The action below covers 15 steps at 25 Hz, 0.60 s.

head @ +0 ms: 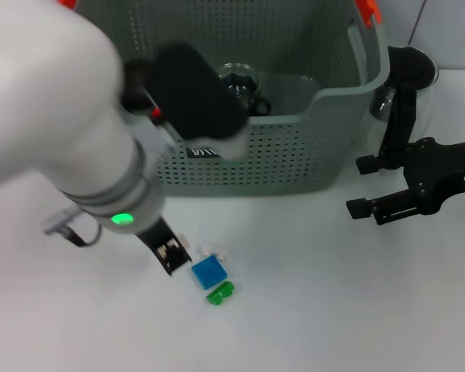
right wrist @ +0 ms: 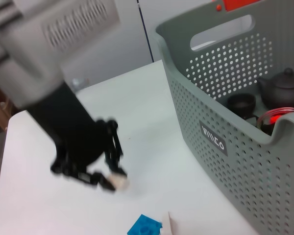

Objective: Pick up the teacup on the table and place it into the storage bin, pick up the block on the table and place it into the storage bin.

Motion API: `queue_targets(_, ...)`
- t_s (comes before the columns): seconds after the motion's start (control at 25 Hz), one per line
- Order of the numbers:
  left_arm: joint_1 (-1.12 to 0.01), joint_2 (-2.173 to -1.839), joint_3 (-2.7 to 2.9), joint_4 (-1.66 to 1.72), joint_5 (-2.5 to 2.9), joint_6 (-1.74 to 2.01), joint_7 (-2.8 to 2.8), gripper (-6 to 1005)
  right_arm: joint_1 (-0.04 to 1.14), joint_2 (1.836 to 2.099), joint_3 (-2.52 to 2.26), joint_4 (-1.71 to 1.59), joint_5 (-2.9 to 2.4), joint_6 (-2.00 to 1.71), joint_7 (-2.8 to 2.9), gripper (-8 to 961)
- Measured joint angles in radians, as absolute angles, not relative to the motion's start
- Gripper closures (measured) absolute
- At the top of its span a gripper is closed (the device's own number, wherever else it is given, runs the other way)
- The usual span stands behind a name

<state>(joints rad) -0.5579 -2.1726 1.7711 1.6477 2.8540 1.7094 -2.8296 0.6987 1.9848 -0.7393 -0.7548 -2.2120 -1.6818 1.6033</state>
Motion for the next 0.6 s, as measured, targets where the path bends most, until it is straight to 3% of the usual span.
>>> queue_targets(0.28, -0.526, -2.172, 1.463, 1.928, 2.614, 1.772, -2.705, 807, 0.697, 1.985, -0.742, -0.755, -2.216, -1.681, 1.598, 8)
queue_targets(0.6, -0.64, -2.166, 1.106, 1.783, 2.323, 1.593, -2.547, 807, 0.705, 1.987, -0.749, -0.755, -2.218, -1.685, 1.588, 8)
